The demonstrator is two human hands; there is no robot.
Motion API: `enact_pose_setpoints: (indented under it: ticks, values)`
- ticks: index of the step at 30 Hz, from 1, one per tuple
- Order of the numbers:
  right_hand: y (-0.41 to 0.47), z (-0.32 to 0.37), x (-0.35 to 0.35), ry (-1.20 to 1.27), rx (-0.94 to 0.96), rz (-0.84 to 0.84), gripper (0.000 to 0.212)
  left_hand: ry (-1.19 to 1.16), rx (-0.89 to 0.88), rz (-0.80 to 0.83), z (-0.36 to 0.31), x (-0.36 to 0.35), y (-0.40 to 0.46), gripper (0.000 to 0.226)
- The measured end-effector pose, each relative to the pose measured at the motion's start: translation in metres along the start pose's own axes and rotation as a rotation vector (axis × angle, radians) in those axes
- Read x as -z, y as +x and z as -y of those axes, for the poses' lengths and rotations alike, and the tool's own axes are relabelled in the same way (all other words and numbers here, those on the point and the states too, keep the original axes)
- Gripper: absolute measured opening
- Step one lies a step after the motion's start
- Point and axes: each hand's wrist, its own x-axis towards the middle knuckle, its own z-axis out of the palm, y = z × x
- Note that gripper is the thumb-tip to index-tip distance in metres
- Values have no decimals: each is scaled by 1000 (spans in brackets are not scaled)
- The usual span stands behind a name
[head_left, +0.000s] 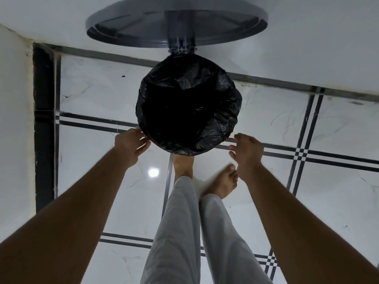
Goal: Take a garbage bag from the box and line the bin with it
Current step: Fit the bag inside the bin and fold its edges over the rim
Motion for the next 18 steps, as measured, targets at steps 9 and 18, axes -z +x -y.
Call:
enact_pose_setpoints:
  ticks: [9, 18]
  values:
    - [-18, 14, -8, -185, 82, 78, 14, -62, -90, -147, -11, -11, -36, 43]
    - [-26, 22, -19, -127, 118, 122, 43, -119, -134, -186, -22, -21, -46, 27]
